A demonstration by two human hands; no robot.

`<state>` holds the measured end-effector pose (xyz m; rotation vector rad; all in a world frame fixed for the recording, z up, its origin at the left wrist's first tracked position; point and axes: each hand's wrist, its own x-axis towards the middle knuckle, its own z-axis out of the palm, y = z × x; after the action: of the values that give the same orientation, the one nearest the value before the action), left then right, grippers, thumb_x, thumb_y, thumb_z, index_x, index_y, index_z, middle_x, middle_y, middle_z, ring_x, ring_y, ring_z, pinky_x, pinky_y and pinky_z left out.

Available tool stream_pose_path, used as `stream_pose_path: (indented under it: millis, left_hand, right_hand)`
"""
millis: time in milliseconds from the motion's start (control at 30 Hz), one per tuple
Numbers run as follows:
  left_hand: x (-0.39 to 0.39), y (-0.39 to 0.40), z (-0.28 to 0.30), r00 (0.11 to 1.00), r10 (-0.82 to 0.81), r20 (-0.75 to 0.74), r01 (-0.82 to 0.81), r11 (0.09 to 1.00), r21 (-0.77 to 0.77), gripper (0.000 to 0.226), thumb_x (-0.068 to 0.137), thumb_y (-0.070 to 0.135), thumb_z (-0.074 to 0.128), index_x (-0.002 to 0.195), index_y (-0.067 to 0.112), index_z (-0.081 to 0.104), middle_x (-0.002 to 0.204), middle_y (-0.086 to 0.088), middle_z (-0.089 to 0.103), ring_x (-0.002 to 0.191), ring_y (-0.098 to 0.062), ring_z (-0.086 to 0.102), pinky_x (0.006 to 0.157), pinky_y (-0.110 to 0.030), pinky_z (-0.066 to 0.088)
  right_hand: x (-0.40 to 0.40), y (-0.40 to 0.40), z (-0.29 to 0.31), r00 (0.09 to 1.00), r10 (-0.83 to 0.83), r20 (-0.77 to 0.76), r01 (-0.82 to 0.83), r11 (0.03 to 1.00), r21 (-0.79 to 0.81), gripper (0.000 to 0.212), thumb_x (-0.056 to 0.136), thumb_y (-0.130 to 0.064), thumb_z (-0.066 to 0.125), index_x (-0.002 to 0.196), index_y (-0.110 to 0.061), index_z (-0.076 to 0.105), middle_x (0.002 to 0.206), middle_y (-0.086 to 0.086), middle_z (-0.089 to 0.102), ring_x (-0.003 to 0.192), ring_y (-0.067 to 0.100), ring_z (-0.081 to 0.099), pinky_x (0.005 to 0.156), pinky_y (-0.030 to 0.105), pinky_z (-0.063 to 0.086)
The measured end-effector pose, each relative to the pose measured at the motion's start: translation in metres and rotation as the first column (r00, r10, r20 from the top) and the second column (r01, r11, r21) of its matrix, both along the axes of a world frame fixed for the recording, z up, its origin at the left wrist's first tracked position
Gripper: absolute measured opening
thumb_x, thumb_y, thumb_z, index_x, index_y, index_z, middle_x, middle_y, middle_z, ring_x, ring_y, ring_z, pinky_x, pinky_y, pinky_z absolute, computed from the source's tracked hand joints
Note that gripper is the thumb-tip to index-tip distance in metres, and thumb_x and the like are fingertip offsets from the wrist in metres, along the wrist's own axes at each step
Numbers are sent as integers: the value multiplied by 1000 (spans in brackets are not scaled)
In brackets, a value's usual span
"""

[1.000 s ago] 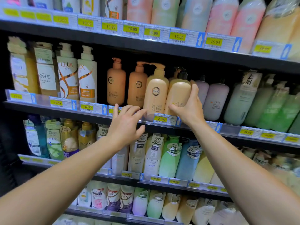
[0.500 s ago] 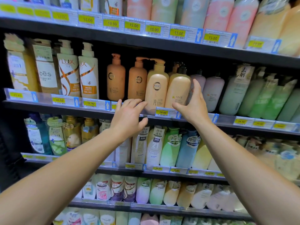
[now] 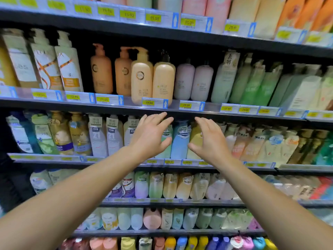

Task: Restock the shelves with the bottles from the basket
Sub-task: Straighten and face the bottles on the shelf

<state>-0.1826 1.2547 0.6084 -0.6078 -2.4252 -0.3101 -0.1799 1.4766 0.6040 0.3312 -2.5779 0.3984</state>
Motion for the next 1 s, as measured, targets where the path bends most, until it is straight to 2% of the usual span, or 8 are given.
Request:
stream_pose_path:
  millis: [167, 333, 400, 467, 533, 633, 767, 1000]
  left_hand:
    - [47, 83, -45, 996, -39, 83, 45, 997, -65, 65, 88, 42, 62, 147, 19, 46, 153, -8, 42, 138, -30, 39, 116, -47, 24]
    - [96, 183, -102, 969, -118, 218, 142, 985, -96, 67, 89, 43, 61, 149, 20, 42, 156, -7, 38, 140, -29, 38, 115, -48, 26]
    - [112, 222, -124, 947, -130, 293, 174, 976, -129, 68, 91, 46, 56, 152, 25, 35, 160, -1, 31, 144, -24, 31, 117, -46, 22]
    - [127, 258, -147, 925, -188, 330, 246, 958, -144, 67, 92, 46, 56, 151, 21, 37, 158, -4, 34, 142, -27, 34, 116, -45, 25]
    - [139, 291, -169, 899, -267, 348, 333, 932, -145, 67, 90, 42, 63, 147, 15, 45, 152, -11, 43, 136, -31, 43, 112, -46, 32]
    - [149, 338, -197, 852, -300, 429, 393, 908, -146, 66, 88, 42, 66, 146, 17, 48, 152, -8, 43, 138, -29, 42, 115, -46, 29]
    - [147, 393, -235, 776, -391, 496, 485, 872, -71, 60, 75, 26, 81, 129, 6, 63, 132, -19, 61, 117, -39, 59, 102, -50, 44]
    - [102, 490, -306, 669, -423, 612, 574, 816, -63, 63, 86, 38, 69, 142, 14, 52, 147, -10, 49, 133, -33, 46, 113, -47, 33]
  right_hand:
    - [69, 78, -50, 998, -6, 61, 0, 996, 93, 85, 81, -48, 71, 151, -18, 33, 147, 1, 41, 138, 24, 33, 116, 38, 28]
    - [144, 176, -111, 978, -89, 189, 67, 990, 123, 84, 84, -47, 68, 152, -14, 33, 154, 6, 37, 145, 27, 26, 122, 35, 12]
    - [172, 217, -131, 956, -146, 256, 110, 983, 150, 87, 83, -50, 69, 152, -14, 32, 154, 6, 37, 145, 27, 27, 122, 36, 14]
    - [198, 258, -150, 930, -202, 309, 165, 976, 141, 85, 82, -50, 69, 151, -13, 35, 152, 6, 40, 143, 29, 30, 121, 38, 18]
    - [222, 296, -169, 899, -258, 355, 233, 966, 113, 83, 81, -47, 72, 148, -10, 40, 148, 9, 44, 140, 32, 35, 119, 41, 24]
    - [252, 350, -196, 849, -331, 411, 317, 943, 104, 77, 78, -38, 75, 141, -4, 48, 139, 14, 52, 132, 33, 44, 116, 40, 28]
    - [272, 414, -233, 749, -411, 520, 414, 903, 117, 79, 78, -38, 77, 143, -5, 47, 140, 15, 52, 130, 33, 45, 112, 38, 30]
    - [254, 507, -303, 561, -461, 688, 524, 841, 136, 79, 75, -42, 77, 142, -11, 46, 139, 11, 53, 127, 32, 47, 107, 38, 37]
